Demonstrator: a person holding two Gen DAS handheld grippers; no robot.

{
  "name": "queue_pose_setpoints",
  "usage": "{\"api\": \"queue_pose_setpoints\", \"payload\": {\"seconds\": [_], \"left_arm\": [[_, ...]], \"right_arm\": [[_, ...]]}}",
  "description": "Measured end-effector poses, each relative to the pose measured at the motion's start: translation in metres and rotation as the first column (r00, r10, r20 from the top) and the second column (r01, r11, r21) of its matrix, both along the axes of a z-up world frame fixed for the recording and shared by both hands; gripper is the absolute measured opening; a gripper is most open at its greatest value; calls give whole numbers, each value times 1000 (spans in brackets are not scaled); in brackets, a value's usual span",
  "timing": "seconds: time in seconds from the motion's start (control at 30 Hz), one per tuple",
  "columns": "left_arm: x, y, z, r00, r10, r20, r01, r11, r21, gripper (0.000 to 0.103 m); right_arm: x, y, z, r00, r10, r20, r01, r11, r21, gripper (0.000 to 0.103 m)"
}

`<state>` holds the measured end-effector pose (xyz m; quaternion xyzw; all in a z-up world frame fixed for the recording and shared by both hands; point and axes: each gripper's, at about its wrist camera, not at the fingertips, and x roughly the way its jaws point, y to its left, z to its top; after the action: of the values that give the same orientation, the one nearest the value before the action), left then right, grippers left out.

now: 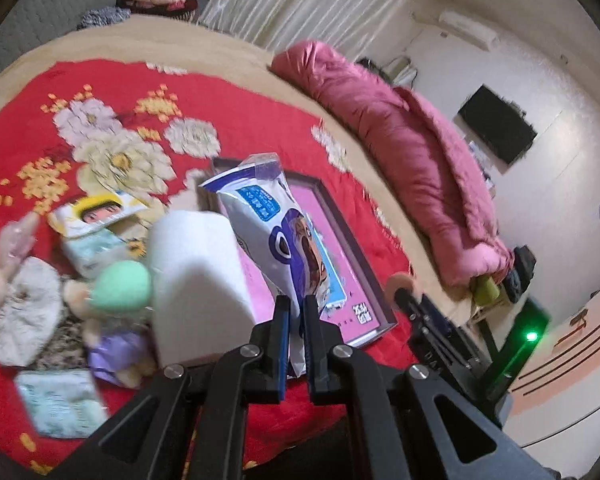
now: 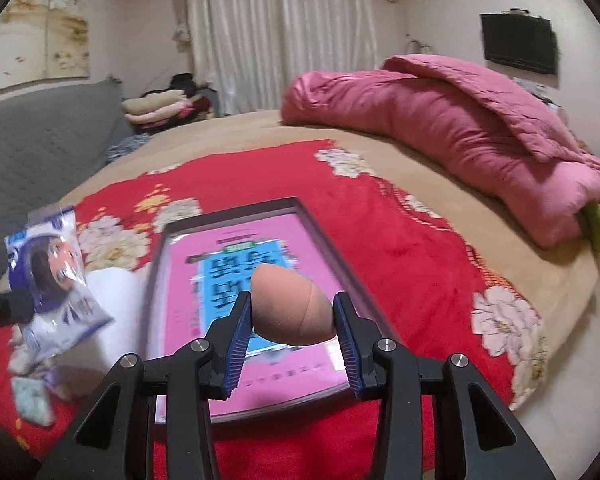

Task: Organize soft objects
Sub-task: 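Carry the wipe pack with the left gripper while the right gripper grasps the peach sponge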

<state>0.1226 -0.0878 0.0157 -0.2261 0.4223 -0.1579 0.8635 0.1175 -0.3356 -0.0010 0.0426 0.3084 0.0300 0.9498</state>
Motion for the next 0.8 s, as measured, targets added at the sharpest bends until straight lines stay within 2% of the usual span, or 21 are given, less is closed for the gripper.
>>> {"api": "queue_pose_setpoints", "payload": {"seconds": [0.27, 0.37, 0.47, 0.8], "left_arm": [[24, -31, -22, 997, -37, -67, 41, 997, 63, 6], [28, -42, -20, 996, -63, -61, 70, 990, 121, 6], [34, -53, -15, 995, -90, -47, 96, 984, 147, 6], [61, -92, -21, 989, -123, -87, 135, 980, 149, 6]], "right_arm": [[17, -26, -12, 996, -67, -57, 70, 996, 46, 42], [19, -29, -15, 995, -75, -62, 79, 995, 63, 42], [23, -27, -19, 995, -69, -75, 74, 995, 70, 42], [34, -30, -26, 993, -63, -103, 70, 996, 59, 42]]}}
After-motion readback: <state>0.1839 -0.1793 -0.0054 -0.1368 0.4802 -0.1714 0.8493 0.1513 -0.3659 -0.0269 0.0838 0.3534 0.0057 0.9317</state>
